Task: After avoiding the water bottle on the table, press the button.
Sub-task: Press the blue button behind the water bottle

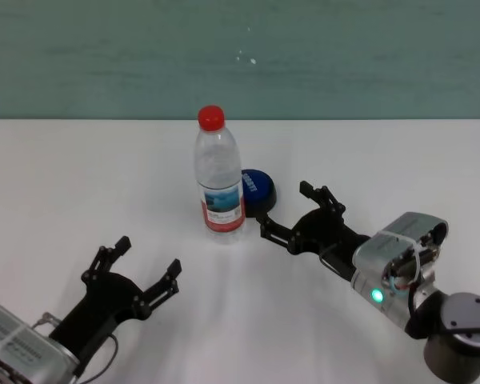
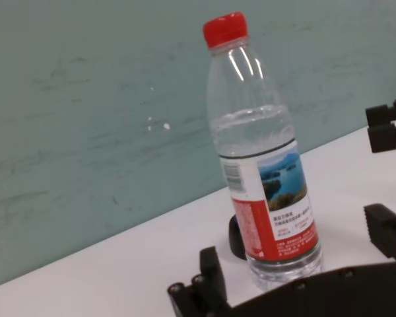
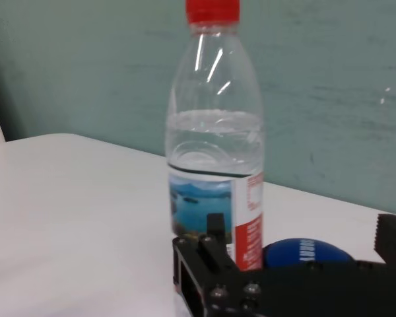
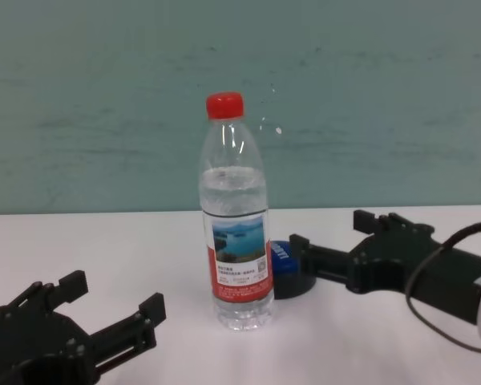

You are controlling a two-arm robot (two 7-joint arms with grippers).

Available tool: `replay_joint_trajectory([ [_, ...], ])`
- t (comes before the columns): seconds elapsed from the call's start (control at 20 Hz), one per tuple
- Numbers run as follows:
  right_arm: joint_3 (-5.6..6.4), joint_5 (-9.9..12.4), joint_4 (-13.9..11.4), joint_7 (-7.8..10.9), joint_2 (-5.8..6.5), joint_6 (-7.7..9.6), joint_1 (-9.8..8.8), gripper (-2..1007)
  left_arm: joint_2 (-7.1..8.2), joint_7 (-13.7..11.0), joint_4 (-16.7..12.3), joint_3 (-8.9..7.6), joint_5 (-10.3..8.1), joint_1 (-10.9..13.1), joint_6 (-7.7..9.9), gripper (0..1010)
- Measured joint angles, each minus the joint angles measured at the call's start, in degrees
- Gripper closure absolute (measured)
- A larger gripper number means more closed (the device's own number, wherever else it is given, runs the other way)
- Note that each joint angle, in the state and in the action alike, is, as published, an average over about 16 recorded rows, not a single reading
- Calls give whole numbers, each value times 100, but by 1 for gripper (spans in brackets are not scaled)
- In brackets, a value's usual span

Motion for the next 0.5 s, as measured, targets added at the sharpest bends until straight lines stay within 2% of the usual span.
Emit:
replay_joint_trajectory([
  [0.5,211,62,26,-68,75,-13,4,1,0,0,0,0,0,0,0,10],
])
